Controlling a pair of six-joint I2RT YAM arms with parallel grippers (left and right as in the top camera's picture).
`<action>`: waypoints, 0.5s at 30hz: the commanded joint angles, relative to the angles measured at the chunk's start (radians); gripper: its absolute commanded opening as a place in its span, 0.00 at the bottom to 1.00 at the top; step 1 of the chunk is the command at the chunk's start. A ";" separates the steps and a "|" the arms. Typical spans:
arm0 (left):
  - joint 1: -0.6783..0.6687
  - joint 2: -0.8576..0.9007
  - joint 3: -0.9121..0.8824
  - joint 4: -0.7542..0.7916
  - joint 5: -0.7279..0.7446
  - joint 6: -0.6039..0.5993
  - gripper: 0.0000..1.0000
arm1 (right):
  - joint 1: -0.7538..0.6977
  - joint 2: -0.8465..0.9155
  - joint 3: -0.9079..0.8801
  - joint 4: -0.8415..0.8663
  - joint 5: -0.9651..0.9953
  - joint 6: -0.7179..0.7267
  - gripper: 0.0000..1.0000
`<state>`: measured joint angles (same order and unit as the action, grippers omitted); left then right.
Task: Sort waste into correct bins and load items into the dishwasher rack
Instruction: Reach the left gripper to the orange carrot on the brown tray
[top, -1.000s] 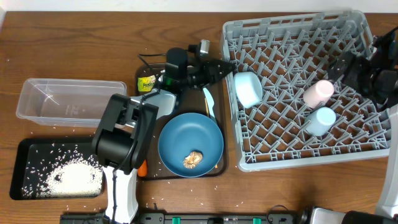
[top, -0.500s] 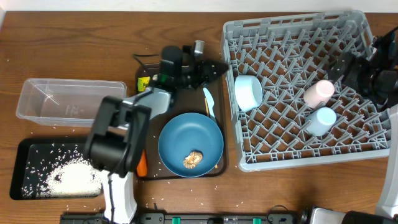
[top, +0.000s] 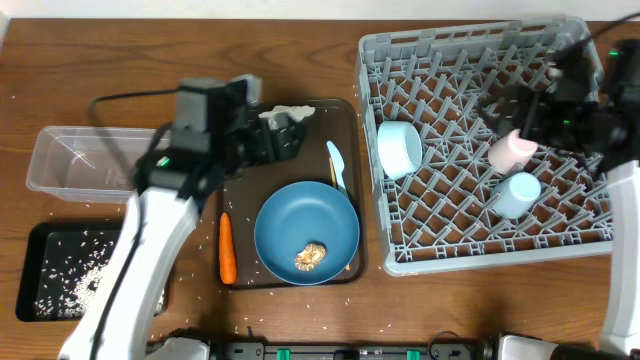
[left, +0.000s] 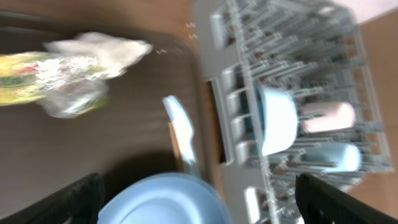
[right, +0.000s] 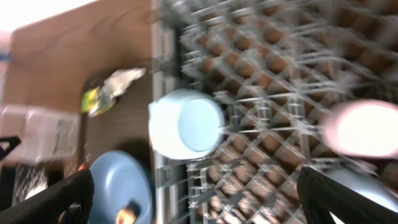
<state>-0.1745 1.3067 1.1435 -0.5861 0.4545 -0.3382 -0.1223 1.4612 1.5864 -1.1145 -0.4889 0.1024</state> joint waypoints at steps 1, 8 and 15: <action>0.024 -0.051 0.000 -0.119 -0.196 0.075 0.99 | 0.099 -0.019 -0.001 0.014 -0.045 -0.068 0.97; 0.027 -0.055 -0.011 -0.390 -0.265 0.075 0.80 | 0.267 -0.019 -0.001 0.061 0.106 -0.066 0.94; 0.027 -0.039 -0.036 -0.588 -0.469 -0.144 0.64 | 0.337 -0.019 -0.001 0.079 0.108 -0.066 0.89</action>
<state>-0.1513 1.2572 1.1328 -1.1374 0.1207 -0.3702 0.1921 1.4612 1.5864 -1.0317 -0.4023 0.0509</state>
